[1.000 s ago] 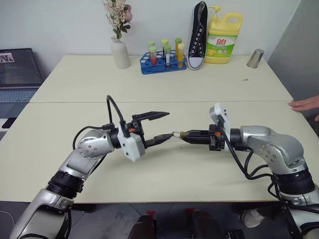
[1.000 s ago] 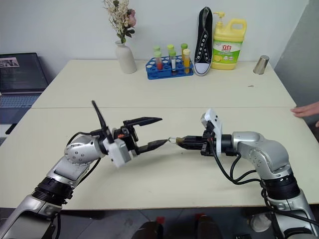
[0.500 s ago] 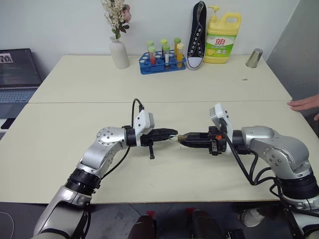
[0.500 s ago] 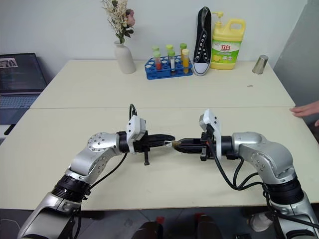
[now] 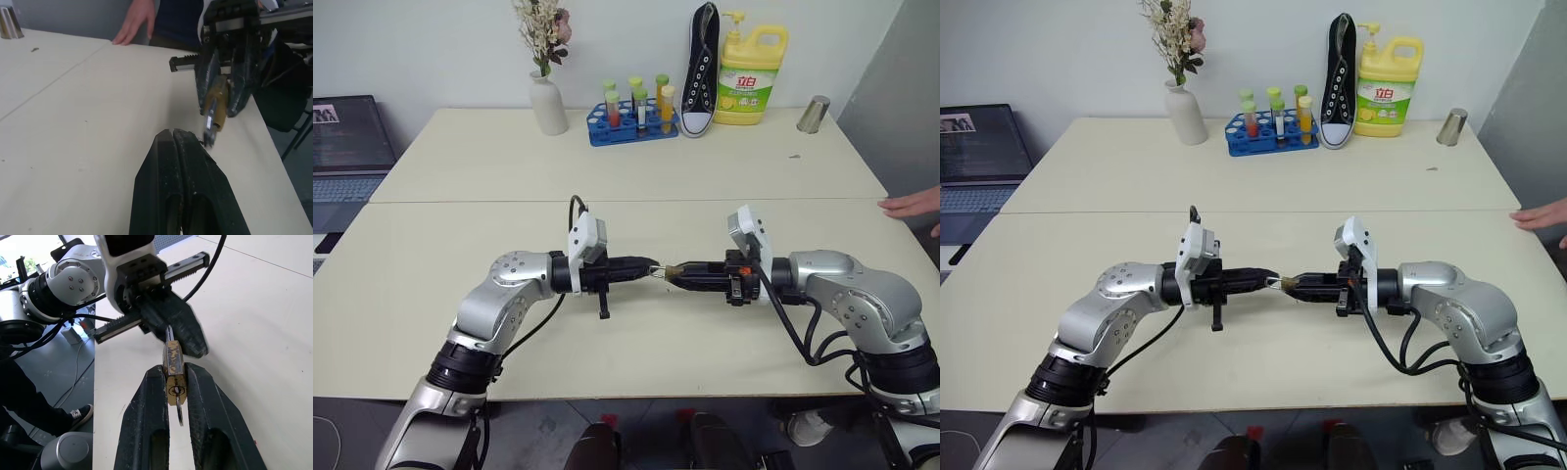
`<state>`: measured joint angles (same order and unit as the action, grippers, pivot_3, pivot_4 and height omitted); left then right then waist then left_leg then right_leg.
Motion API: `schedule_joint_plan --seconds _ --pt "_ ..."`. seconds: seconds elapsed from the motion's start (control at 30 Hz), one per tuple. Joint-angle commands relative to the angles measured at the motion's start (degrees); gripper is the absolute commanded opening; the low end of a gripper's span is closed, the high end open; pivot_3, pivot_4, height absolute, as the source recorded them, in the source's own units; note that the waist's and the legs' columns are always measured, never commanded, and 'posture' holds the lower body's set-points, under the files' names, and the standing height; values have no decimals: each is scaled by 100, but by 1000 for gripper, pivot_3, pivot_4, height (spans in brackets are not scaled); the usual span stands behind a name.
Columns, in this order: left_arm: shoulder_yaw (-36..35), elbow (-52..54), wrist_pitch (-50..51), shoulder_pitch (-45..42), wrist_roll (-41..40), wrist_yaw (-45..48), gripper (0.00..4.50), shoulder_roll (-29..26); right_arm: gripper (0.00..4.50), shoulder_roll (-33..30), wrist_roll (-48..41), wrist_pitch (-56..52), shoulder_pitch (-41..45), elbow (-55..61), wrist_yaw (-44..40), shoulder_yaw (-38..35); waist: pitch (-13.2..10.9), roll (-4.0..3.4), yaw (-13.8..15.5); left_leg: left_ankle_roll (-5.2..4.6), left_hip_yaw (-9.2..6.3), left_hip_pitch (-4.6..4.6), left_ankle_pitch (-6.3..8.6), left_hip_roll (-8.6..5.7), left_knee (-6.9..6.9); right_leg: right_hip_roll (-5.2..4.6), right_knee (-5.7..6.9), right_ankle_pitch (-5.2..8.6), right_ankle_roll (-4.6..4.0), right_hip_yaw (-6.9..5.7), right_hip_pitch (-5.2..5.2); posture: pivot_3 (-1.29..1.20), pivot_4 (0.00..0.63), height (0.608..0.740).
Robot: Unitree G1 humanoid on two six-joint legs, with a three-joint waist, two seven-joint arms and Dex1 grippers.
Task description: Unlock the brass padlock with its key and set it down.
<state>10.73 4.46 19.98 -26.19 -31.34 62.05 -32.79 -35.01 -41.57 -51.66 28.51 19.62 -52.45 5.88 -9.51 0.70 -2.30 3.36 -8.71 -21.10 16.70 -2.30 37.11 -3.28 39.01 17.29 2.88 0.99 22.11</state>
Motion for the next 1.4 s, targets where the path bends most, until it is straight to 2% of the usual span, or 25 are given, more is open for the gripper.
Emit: schedule_joint_plan --seconds 0.03,0.5,0.77,1.4 --pt "-111 332 70 19 -7 75 0 -9 163 -7 -43 101 71 71 -50 -105 0 0 2 0 0 0 0 0 0 0 0 0 0 1 0 0 150 740" --pt "-299 1006 838 177 -421 318 0 -246 163 -26 51 171 62 -46 -72 -70 0 0 2 0 2 0 0 0 -1 0 -1 0 0 2 0 0 150 740" --pt "-655 1030 1480 -8 -853 -159 0 -13 163 1 101 207 85 -108 -114 -20 0 0 9 -1 2 0 0 0 -1 0 -1 0 0 1 -1 0 150 740" --pt "-783 1193 1546 -37 -769 -409 0 6 163 6 109 114 88 -96 -168 -27 0 0 11 0 4 0 0 0 -1 -1 -3 0 0 3 -1 0 150 740"
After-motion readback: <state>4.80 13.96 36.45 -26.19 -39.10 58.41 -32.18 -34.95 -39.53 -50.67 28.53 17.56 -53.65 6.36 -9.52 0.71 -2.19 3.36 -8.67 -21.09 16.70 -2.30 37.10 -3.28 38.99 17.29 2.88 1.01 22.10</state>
